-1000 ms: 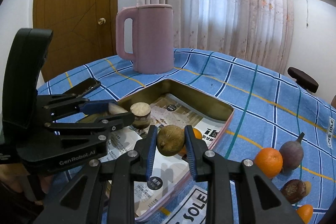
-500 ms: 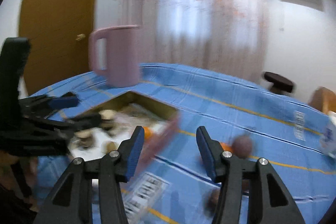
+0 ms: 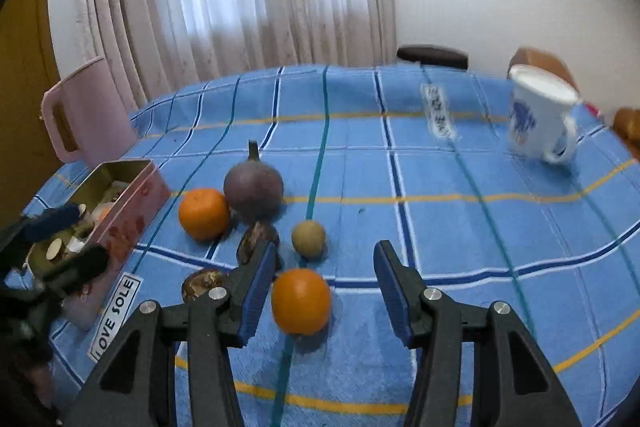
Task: Organize fruits
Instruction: 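Move left tool to brown mangosteen-like fruit while right approaches another orange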
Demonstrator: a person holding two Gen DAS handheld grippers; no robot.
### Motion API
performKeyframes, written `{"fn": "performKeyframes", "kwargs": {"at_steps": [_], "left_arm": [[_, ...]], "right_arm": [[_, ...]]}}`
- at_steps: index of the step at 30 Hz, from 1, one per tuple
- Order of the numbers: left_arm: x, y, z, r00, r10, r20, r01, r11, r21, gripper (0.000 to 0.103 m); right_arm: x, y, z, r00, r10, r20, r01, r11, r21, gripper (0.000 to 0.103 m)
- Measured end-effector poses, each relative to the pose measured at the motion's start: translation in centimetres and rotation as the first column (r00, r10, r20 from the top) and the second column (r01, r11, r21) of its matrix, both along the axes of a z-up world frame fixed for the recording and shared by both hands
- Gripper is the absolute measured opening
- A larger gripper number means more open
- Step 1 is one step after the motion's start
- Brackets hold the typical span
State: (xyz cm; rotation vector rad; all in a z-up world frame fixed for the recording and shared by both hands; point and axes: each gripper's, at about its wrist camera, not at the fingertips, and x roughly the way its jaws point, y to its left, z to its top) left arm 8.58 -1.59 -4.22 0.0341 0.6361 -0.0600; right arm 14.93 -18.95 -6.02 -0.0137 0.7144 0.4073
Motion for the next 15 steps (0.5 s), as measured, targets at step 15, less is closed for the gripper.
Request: {"fn": "performKeyframes", "kwargs": {"at_steps": [15], "left_arm": [[3.0, -2.8, -3.1, 0.982, -0.097, -0.161, 0.095, 0.995, -0.022, 0.060]], "right_arm": [[0.4, 1.5, -1.9, 0.988, 0.105, -0.110, -0.111, 0.992, -0.056, 0.043]]}}
